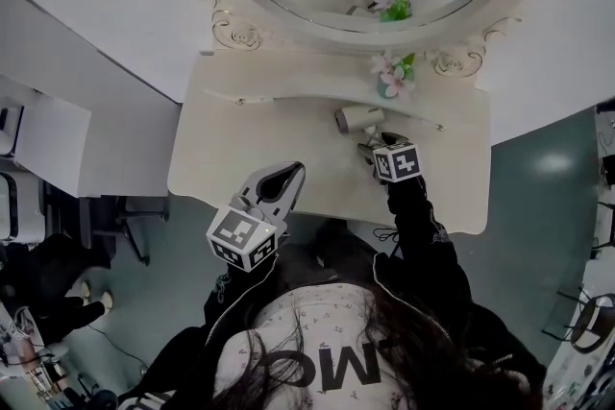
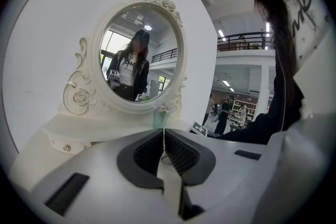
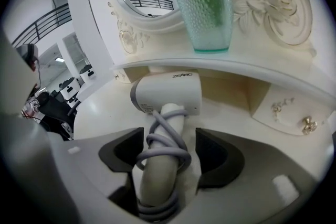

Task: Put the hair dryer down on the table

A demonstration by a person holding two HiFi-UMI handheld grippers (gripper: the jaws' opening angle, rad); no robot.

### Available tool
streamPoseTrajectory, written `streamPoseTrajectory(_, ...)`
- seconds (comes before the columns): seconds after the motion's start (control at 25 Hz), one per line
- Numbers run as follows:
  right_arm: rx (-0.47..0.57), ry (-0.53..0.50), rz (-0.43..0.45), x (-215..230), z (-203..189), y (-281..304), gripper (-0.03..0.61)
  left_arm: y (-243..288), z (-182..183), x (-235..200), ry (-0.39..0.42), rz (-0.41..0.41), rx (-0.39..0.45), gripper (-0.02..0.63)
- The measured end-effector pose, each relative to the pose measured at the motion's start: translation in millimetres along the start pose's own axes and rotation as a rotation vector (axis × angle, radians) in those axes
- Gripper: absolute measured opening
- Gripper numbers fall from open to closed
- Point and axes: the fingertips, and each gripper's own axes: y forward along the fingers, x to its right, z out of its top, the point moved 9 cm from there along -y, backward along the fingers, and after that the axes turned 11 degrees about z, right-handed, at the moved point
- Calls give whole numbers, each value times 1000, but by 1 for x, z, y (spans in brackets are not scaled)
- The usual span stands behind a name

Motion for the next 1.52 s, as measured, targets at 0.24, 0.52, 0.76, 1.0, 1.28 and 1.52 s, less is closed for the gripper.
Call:
streamPoseTrajectory(0.24, 67, 6, -36, -13, -1, -28, 305, -12, 1, -1, 7, -8, 12, -6)
streamPoseTrajectory(0.52, 224, 27, 1, -53, -1, -78, 304, -21, -3, 6, 29, -69, 17, -6)
streamPoseTrajectory(0.76, 363, 26, 37, -108, -7, -108, 304, -34, -4, 6, 45, -123, 33, -6)
streamPoseTrajectory(1.0, 508, 6, 87, -175, -11, -126, 304, -56, -9, 5, 61, -186, 40, -6)
streamPoseTrajectory(1.28, 567, 4, 160, -258, -28, -114, 299, -101, -24, -10, 69, -228, 48, -6)
streamPoseTrajectory(1.52, 594, 3, 141, -314, -55, -111, 210, -143, -47, -20, 66, -259, 30, -6)
